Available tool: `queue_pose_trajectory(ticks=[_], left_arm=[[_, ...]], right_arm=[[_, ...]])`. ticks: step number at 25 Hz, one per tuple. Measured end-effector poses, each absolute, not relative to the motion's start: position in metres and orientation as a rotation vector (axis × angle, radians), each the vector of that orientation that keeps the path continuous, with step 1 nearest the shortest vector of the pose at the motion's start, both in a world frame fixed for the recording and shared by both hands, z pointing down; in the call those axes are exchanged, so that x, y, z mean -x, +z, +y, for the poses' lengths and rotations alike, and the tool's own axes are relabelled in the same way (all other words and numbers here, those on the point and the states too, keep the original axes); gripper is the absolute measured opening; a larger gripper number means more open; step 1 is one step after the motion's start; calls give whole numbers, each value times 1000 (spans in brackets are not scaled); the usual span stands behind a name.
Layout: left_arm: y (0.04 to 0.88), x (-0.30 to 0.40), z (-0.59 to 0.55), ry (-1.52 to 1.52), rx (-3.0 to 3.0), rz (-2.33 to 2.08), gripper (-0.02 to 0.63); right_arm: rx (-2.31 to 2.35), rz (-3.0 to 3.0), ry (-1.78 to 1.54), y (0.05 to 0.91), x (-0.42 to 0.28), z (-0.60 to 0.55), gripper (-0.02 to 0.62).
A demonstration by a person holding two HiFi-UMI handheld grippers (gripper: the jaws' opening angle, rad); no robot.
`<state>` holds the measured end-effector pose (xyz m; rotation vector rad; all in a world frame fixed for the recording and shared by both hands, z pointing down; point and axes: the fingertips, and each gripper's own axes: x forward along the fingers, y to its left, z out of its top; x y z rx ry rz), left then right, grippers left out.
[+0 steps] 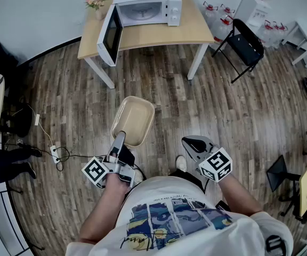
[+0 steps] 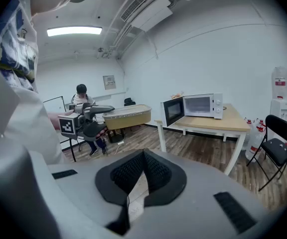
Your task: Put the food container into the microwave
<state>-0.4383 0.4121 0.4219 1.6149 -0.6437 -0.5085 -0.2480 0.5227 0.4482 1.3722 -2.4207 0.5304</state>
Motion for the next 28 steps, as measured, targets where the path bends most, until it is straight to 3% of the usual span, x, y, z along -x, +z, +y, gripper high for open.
queue_pose_trajectory(ticks=[6,12,20,23,28], left_arm=[[429,543,414,-451,-1590,-664,222],[452,572,399,-390,-1565,-617,222],[460,513,361,-366,-1547,-549,222],[452,484,336,-380,-1562,-564,222],[436,420,293,-359,-1629,-604,222]], right_arm=[[-1336,-2450,506,437,372,518,8],[-1417,-2386,589,440,419,526,8],[-1494,-2347,578,433,384,498,9],[-1473,-2395,516,424,361,465,89],[-1449,-2428,449,411,296,419,117]])
